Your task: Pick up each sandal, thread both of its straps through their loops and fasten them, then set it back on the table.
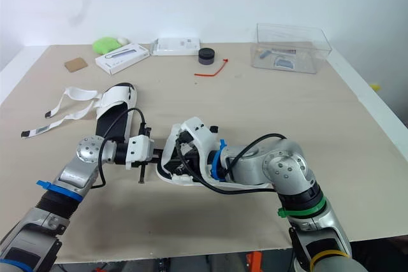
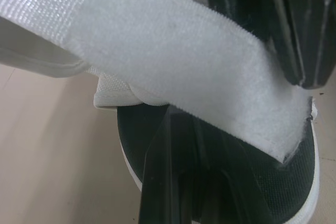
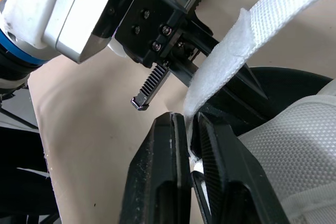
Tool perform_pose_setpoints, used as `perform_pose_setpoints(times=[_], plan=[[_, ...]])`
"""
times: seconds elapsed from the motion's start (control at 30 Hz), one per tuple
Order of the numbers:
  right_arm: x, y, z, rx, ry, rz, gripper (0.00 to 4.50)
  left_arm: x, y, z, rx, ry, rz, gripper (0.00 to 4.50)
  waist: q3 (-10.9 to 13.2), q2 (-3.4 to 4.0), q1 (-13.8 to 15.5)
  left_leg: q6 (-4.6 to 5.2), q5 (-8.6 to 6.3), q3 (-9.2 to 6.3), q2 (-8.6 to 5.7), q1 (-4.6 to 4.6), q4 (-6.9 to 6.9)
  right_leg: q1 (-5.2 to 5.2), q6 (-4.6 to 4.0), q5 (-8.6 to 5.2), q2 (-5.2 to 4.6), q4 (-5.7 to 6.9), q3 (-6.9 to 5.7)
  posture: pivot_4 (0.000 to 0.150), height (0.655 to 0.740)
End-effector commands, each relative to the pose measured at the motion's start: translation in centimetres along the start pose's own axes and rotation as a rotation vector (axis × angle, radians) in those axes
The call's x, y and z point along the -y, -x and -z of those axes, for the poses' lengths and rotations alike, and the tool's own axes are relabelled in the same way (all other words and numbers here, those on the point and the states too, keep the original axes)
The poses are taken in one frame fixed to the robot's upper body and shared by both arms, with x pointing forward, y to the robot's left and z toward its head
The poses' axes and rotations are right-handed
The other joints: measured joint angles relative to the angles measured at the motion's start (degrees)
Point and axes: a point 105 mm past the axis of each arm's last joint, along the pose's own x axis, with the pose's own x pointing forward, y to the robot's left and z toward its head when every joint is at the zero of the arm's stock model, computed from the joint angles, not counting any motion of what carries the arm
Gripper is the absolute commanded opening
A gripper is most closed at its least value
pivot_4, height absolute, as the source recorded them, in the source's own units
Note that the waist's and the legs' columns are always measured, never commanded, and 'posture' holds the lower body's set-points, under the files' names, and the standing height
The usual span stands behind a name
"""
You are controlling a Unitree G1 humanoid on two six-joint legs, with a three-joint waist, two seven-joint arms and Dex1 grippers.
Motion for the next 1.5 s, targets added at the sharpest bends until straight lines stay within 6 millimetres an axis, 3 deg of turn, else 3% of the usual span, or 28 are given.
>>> perform_pose_setpoints(times=[0.03,0.1,0.43,0.77,1.07,1.27,1.5], plan=[[-0.3,0.3,-0.9,0.038,-0.020,-0.031,0.41,0.4,-0.4,-0.3,0.009,-0.019,0.016,0.00,0.0,0.00,0.0,0.00,0.00,0.00,0.00,0.00,0.00,0.00,0.00,0.00,0.00,0.00,0.00,0.150,0.7400],[-0.3,0.6,-1.2,0.047,-0.034,-0.043,0.06,0.3,-0.5,-0.3,0.009,-0.020,0.014,0.00,0.0,0.00,0.0,0.00,0.00,0.00,0.00,0.00,0.00,0.01,0.00,0.00,0.00,0.00,0.00,0.150,0.7400],[-0.3,1.0,-1.4,0.044,-0.055,-0.071,0.06,0.4,-0.8,-0.2,0.013,-0.020,0.009,0.00,0.0,0.00,0.0,0.00,0.00,0.00,-0.02,-0.01,0.00,0.01,0.02,0.00,-0.02,-0.02,0.00,0.150,0.7400],[0.3,4.5,-3.6,0.035,-0.176,-0.189,0.06,0.7,-0.9,0.0,0.011,-0.022,0.013,0.00,0.0,0.00,0.0,0.04,-0.03,0.00,-0.04,-0.04,0.00,0.02,0.02,-0.01,-0.05,-0.07,-0.01,0.150,0.7400],[1.0,5.2,-2.6,-0.049,-0.278,-0.219,0.06,0.6,-0.8,0.0,0.010,-0.026,0.006,0.00,0.0,0.00,0.1,0.07,-0.04,0.02,-0.07,-0.08,-0.01,0.01,0.08,-0.01,-0.09,-0.09,0.03,0.150,0.7400],[1.8,5.2,-0.9,-0.136,-0.297,-0.198,0.06,0.6,-0.7,0.1,0.005,-0.024,0.005,0.00,0.0,0.00,0.2,0.07,-0.04,0.01,-0.06,-0.09,-0.01,0.00,0.09,-0.02,-0.08,-0.10,0.03,0.150,0.7400],[2.5,5.1,-1.7,-0.131,-0.288,-0.180,0.06,0.6,-0.5,0.0,0.002,-0.023,0.003,0.00,0.0,0.00,0.2,0.07,-0.04,0.01,-0.05,-0.08,-0.01,0.00,0.09,-0.01,-0.06,-0.10,0.02,0.150,0.7400]])
